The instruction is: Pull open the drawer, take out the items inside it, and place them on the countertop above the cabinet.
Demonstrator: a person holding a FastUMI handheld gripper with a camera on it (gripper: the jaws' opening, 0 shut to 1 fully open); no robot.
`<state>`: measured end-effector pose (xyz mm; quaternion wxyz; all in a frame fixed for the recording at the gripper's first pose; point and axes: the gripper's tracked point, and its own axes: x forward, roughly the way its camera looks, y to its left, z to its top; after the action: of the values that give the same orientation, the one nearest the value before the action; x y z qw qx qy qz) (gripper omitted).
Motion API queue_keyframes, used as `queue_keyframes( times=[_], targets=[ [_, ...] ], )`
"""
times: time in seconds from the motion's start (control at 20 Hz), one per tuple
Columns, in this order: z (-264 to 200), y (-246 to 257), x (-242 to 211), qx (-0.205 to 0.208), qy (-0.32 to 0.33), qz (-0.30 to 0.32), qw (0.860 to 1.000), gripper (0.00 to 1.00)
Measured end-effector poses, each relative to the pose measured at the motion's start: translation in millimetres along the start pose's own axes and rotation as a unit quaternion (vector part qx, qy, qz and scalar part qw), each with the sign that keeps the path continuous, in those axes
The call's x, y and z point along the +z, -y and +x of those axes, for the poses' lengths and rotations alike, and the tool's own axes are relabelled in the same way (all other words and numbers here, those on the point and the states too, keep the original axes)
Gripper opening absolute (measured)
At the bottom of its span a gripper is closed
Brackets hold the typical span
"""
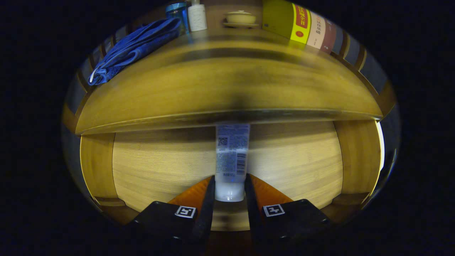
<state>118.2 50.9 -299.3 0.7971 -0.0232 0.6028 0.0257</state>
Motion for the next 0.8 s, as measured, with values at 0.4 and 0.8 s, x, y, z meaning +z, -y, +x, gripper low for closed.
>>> queue_keyframes(
  times=[0.4,0.8],
  targets=[
    [-66.3,-48.2,23.2,0.064,0.018,0.013,0.998,0.47],
    [-144.6,-52.7,6.6,0.083,0.035,-0.023,0.996,0.47]
  ],
)
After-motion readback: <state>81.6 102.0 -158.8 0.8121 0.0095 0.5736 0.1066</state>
